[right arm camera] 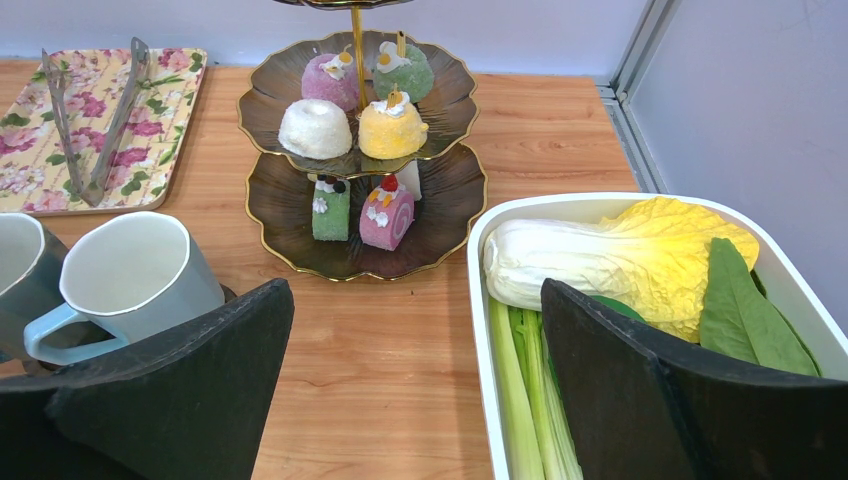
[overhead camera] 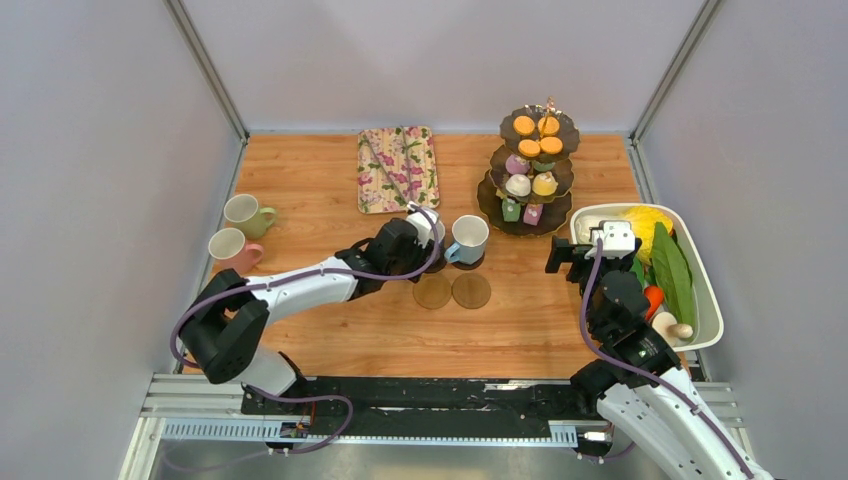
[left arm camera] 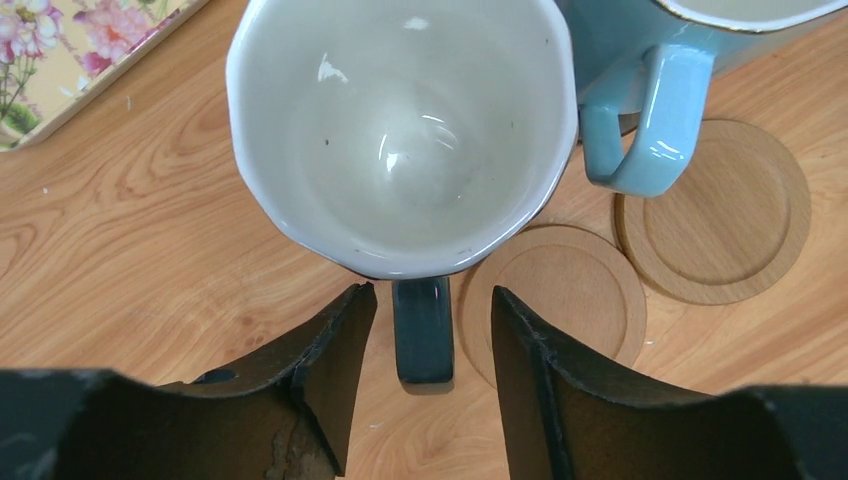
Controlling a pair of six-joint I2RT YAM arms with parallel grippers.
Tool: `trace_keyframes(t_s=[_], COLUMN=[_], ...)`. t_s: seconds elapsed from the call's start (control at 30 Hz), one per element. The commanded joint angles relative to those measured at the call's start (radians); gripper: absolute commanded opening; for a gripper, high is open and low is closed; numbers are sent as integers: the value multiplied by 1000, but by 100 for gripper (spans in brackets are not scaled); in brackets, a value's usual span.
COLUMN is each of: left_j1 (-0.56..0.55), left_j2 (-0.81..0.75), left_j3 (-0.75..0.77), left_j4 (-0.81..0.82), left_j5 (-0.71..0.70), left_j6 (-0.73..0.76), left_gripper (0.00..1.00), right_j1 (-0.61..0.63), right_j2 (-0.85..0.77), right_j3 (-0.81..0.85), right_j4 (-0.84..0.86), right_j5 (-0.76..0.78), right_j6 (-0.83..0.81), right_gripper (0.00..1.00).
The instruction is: Serve the afternoon tea
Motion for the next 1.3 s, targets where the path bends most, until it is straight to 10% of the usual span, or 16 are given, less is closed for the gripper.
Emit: trace_keyframes(t_s=[0.0,0.17,0.57,1.27], left_j1=[-6,-5,25,567], left_j2=[-89,-166,-401,-360], left_j3=[-5,2,74,122], left_j4=[-15,-84,-332,-669], left_j5=[-1,-6,-348,-596], left_j6=[-36,-59,-168,-726], left_gripper=[57,75,80,100], right_j1=[-3,-3,-3,-3], right_j2=[-11,-10,-3,1], right_j3=[0,0,4,4], right_j4=[43,41,41,57], right_j5=[0,-2,-16,-96], right_j6=[-7,-7,-2,22], right_gripper=[100,100,100,100])
